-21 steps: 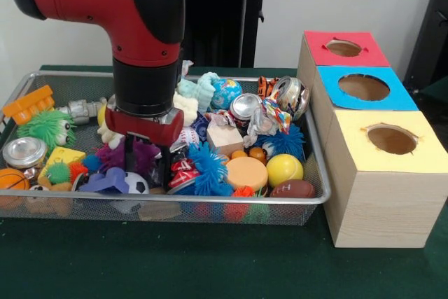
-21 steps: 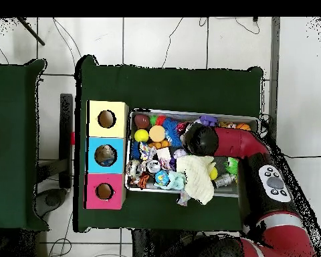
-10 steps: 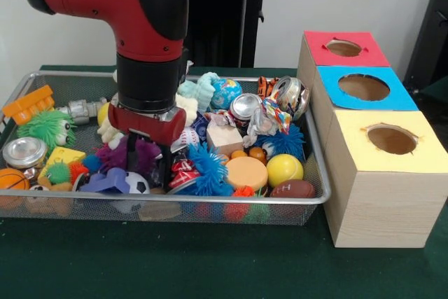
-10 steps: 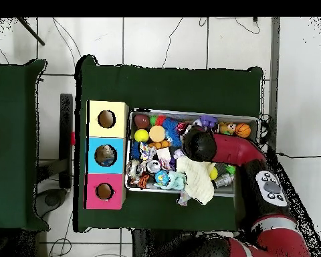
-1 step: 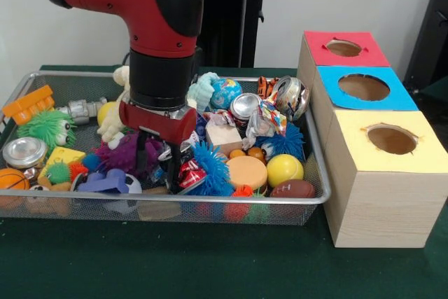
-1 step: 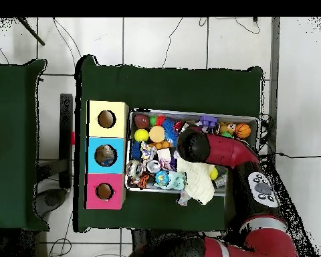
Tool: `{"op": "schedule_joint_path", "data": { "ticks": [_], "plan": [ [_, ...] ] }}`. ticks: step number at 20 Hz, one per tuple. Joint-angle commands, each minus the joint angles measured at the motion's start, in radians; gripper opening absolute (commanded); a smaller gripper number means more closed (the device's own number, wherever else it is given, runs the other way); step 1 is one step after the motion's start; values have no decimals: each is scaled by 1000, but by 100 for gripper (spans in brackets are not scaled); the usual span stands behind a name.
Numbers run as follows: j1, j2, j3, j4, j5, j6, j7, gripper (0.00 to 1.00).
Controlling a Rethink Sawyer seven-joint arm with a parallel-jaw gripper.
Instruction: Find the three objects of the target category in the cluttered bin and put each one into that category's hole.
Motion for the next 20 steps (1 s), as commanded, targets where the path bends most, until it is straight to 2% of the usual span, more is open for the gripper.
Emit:
{"op": "schedule_joint_path", "data": {
  "ticks": [1, 4, 13, 20],
  "plan": [
    [33, 106, 35, 204, 9, 51, 131, 100],
    [12, 106, 45, 203, 11, 73, 92, 100],
    [2, 114, 62, 216, 51, 88, 99, 100],
    [-21, 97, 44, 229, 27, 127, 42, 100]
  ]
}}
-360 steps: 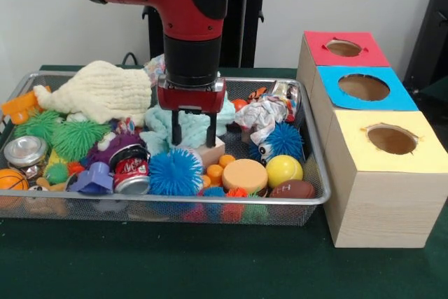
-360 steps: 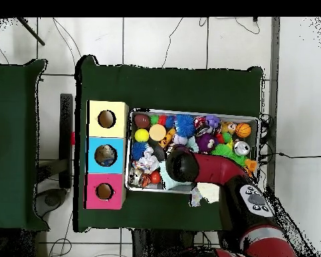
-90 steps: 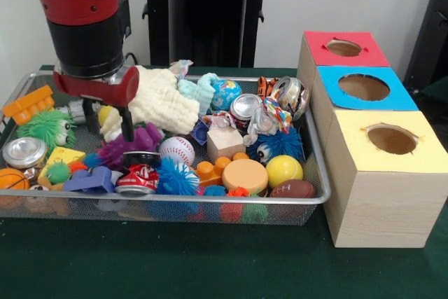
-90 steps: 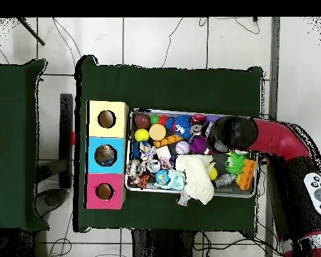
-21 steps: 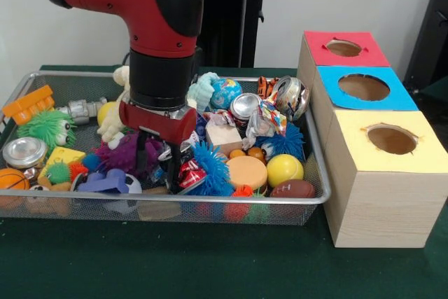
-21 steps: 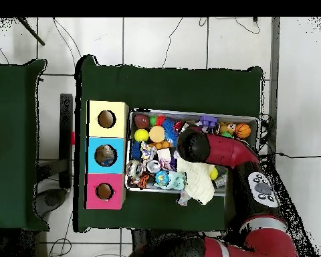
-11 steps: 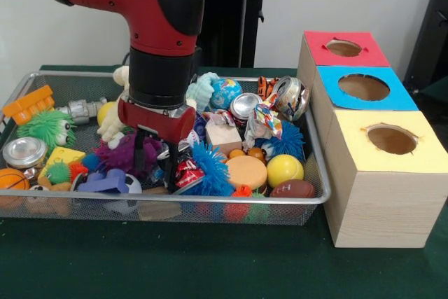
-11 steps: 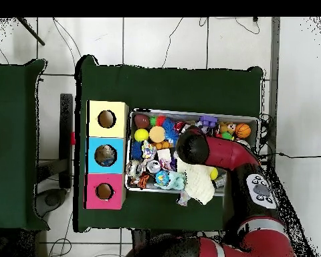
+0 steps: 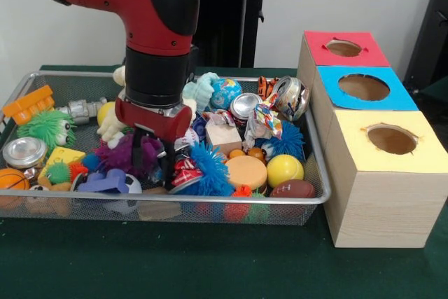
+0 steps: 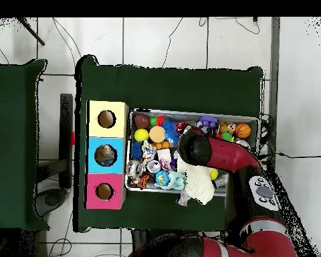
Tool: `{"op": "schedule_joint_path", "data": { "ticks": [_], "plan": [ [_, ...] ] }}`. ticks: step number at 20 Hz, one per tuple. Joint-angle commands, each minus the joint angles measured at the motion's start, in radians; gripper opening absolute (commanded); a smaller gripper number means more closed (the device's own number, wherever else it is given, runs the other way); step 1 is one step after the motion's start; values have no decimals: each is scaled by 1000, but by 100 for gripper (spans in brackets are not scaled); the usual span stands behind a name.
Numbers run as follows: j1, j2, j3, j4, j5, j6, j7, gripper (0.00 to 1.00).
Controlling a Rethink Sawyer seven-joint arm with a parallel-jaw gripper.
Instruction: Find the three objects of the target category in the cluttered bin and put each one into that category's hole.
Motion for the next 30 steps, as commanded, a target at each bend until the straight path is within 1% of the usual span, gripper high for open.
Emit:
{"op": "schedule_joint_path", "data": {
  "ticks": [1, 5, 7, 10, 15, 20, 30],
  "plan": [
    [-28, 98, 72, 210, -15, 148, 30, 100],
    [-64, 87, 78, 252, -43, 131, 2, 100],
    [-81, 82, 84, 270, -44, 139, -5, 100],
    [-103, 82, 87, 289, -55, 126, -13, 100],
    [-113, 83, 72, 286, -77, 123, -33, 100],
    [-125, 89, 75, 280, -92, 122, -46, 100],
    [-142, 116, 102, 274, -88, 107, -48, 100]
  ]
}}
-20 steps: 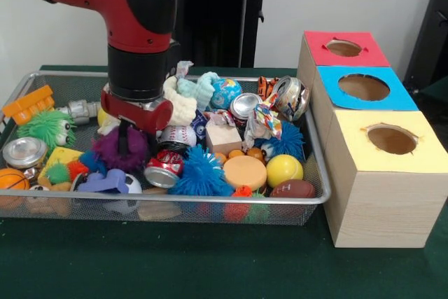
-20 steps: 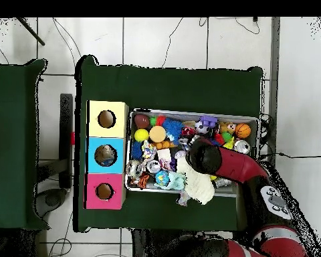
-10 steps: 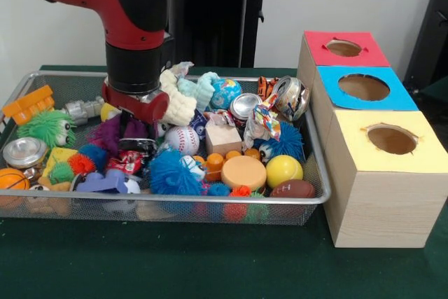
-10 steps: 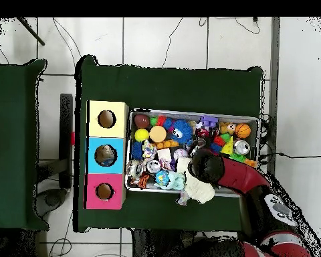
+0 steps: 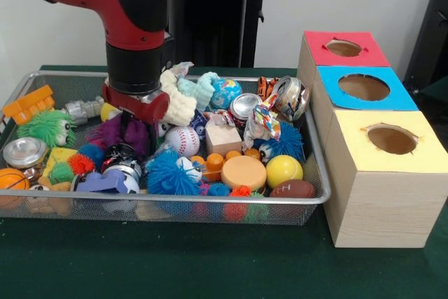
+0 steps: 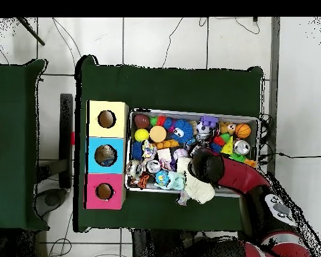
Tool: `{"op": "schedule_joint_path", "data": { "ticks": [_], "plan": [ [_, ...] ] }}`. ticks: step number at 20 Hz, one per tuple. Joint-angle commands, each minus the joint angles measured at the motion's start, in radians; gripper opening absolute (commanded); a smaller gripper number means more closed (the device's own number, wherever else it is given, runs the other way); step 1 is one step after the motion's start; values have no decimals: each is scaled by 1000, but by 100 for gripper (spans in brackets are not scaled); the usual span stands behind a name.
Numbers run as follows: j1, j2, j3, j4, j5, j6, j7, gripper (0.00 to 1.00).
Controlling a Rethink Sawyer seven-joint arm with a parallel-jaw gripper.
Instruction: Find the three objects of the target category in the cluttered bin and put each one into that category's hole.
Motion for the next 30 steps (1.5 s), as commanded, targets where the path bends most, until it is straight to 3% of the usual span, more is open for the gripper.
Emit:
{"op": "schedule_joint_path", "data": {
  "ticks": [1, 6, 9, 13, 19, 25, 30],
  "plan": [
    [-30, 112, 97, 147, -77, 100, -44, 100],
    [51, 63, 84, 147, -60, 40, 27, 100],
    [103, -6, 79, 143, -25, 96, 51, 100],
    [121, -90, 88, 144, 1, 201, 26, 100],
    [121, -141, 95, 145, 18, 268, 10, 100],
    [107, -87, 110, 107, -5, 218, 5, 100],
    [86, 55, 106, -32, -68, 99, -36, 100]
  ]
}}
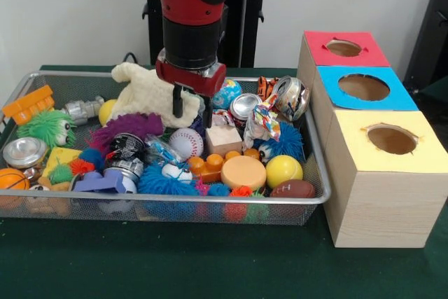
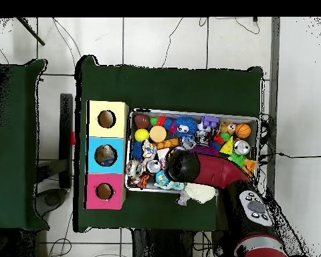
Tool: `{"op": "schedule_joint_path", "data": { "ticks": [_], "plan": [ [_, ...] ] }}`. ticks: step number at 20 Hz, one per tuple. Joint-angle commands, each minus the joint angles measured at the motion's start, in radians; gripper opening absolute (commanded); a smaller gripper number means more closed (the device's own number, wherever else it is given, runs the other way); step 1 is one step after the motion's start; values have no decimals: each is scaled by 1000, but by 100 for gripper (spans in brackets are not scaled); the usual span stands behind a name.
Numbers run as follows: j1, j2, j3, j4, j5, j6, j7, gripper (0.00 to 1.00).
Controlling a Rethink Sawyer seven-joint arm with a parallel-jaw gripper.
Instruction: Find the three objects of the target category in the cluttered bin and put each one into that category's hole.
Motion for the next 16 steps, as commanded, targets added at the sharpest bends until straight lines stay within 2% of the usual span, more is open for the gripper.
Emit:
{"op": "schedule_joint_path", "data": {
  "ticks": [1, 4, 8, 16],
  "plan": [
    [-44, 170, 85, -117, -80, -83, -45, 100],
    [-73, 199, 94, -178, -116, -70, -99, 100],
    [-113, 211, 117, -216, -153, -44, -144, 100],
    [-180, 220, 175, -235, -204, -11, -169, 100]
  ]
}}
